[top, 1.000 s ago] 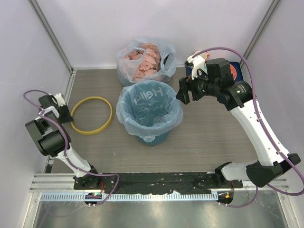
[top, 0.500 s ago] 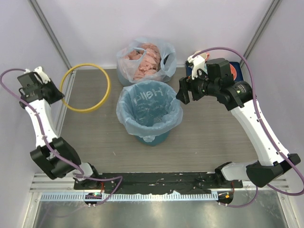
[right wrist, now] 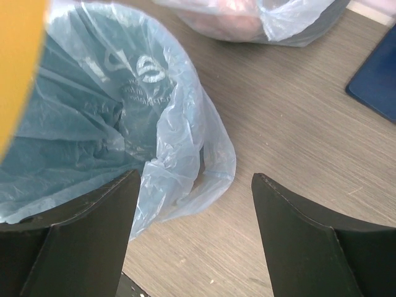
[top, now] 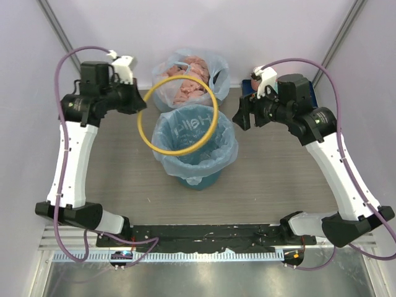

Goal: Put the trash bags into the trash bin

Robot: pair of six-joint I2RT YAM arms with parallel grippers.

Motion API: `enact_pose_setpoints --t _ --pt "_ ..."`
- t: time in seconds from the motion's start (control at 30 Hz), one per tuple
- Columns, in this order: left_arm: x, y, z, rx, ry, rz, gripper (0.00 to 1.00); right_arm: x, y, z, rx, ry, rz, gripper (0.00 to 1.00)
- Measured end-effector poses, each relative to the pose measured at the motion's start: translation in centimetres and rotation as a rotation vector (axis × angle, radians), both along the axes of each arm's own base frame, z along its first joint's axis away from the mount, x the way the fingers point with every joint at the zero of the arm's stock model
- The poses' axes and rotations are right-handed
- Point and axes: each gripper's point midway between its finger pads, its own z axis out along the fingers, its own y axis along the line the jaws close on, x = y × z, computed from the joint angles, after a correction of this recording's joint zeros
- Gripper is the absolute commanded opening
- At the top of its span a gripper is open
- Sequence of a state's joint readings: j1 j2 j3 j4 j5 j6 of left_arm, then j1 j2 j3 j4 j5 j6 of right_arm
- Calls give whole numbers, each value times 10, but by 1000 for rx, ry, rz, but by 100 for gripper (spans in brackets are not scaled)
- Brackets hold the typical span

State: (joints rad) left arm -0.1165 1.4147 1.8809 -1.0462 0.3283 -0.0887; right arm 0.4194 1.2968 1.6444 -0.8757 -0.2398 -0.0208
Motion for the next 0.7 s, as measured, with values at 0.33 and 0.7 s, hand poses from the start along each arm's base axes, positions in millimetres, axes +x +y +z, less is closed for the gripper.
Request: enact_pose_setpoints --t 0.33,0.7 --pt "-10 -69 -57 215 183 -195 0 -1 -21 36 97 -89 -90 77" --pt "-7 -68 -73 305 235 -206 0 4 -5 18 124 -3 -29 70"
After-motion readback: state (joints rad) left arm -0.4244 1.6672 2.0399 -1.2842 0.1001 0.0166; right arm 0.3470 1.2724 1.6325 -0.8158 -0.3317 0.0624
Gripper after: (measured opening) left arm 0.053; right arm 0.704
